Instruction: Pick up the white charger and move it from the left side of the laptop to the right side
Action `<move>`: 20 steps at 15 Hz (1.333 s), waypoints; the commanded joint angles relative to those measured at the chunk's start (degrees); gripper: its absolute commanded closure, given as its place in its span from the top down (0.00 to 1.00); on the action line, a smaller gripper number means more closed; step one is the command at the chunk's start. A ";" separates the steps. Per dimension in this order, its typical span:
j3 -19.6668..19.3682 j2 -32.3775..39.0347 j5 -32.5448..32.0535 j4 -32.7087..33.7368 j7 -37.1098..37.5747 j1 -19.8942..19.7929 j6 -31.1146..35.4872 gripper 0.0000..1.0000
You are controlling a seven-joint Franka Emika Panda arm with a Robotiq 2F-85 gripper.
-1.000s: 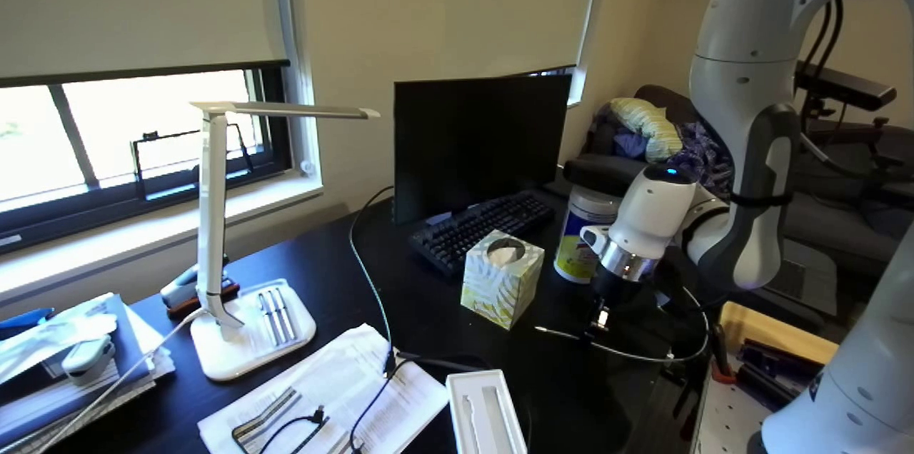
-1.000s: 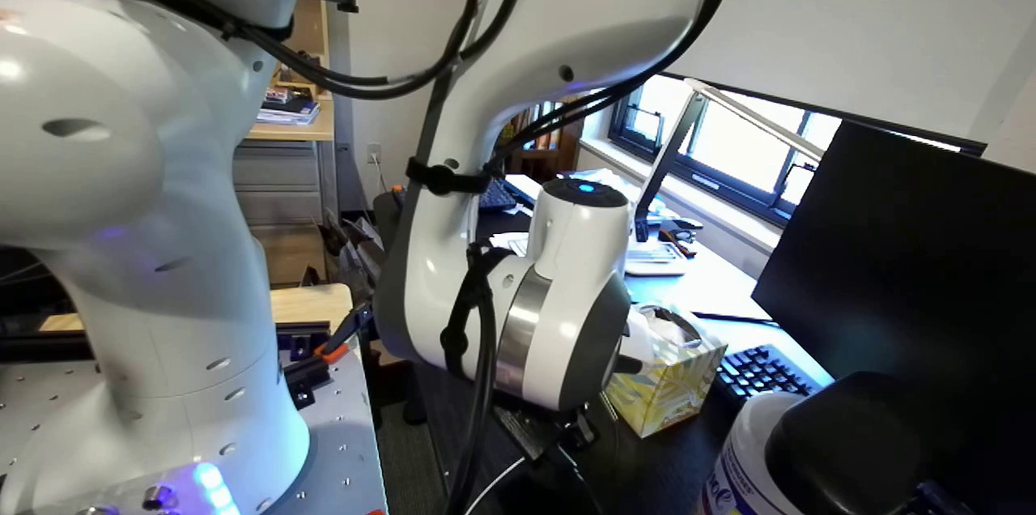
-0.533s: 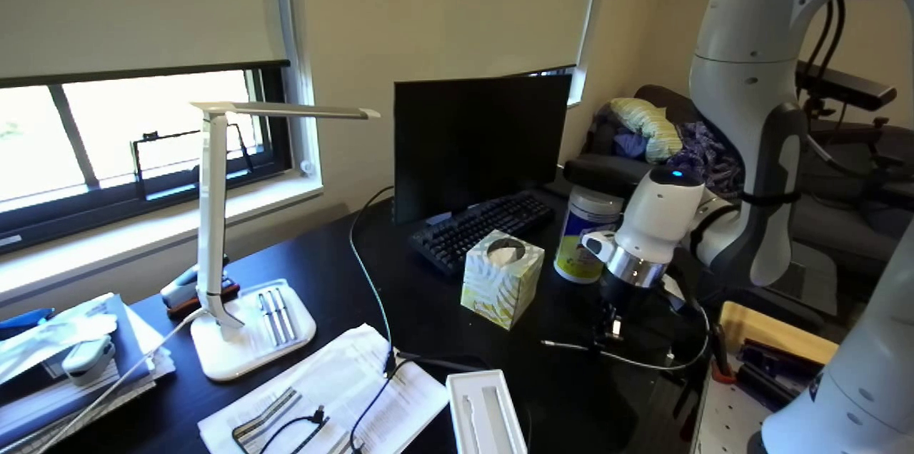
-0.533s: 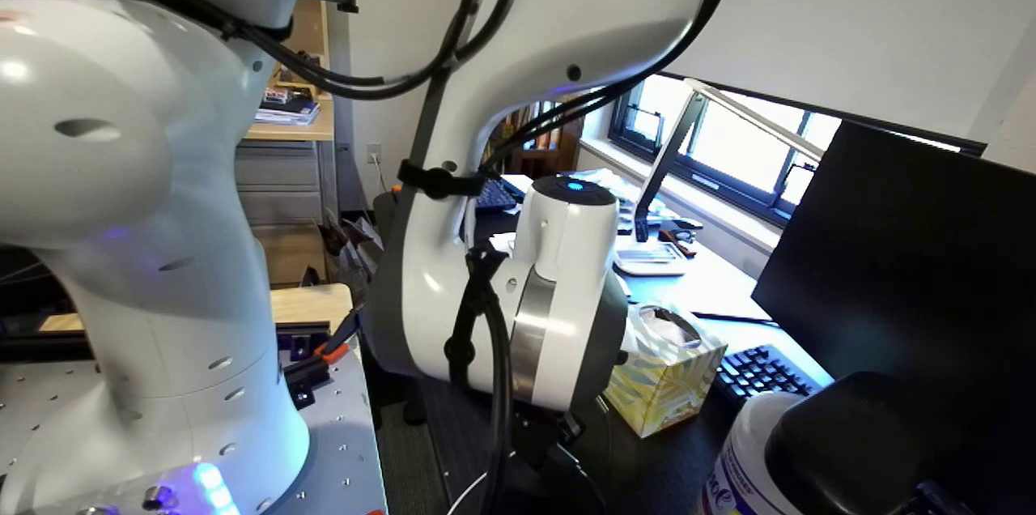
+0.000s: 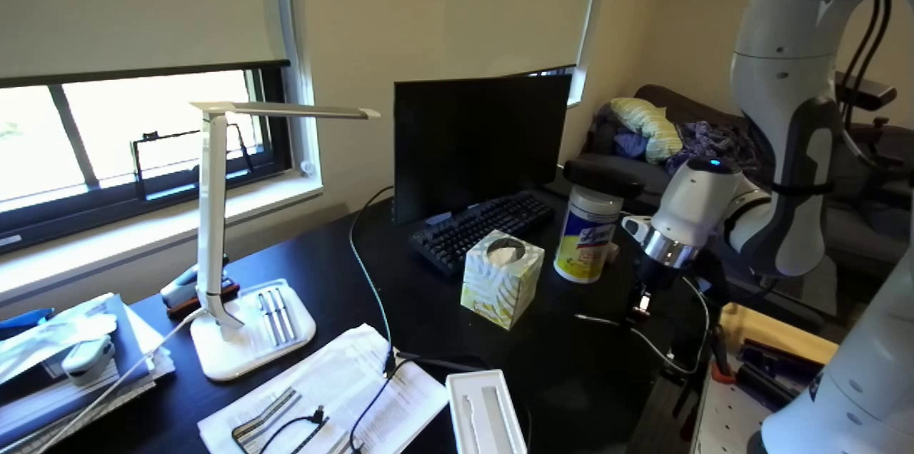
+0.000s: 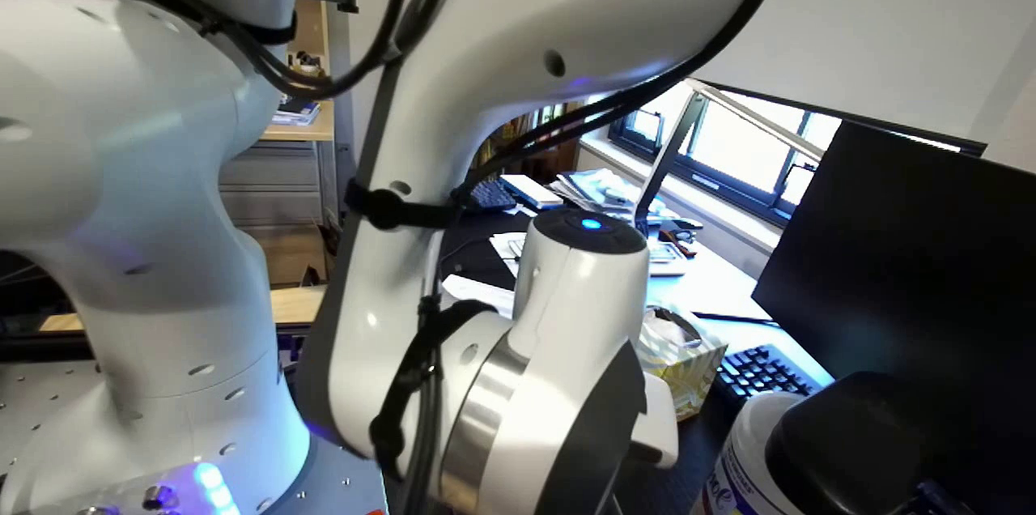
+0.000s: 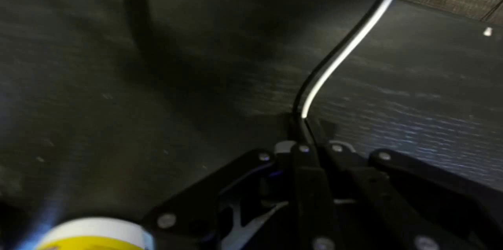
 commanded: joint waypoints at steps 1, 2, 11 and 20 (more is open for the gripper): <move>3.93 -0.47 1.10 0.39 -0.12 -14.78 0.00 0.00; 4.42 -0.21 1.76 0.61 0.34 -17.81 0.00 0.00; 20.88 0.45 6.71 3.73 9.80 -46.14 -0.05 0.00; 36.01 9.10 -6.38 12.95 22.67 -47.88 -4.85 0.00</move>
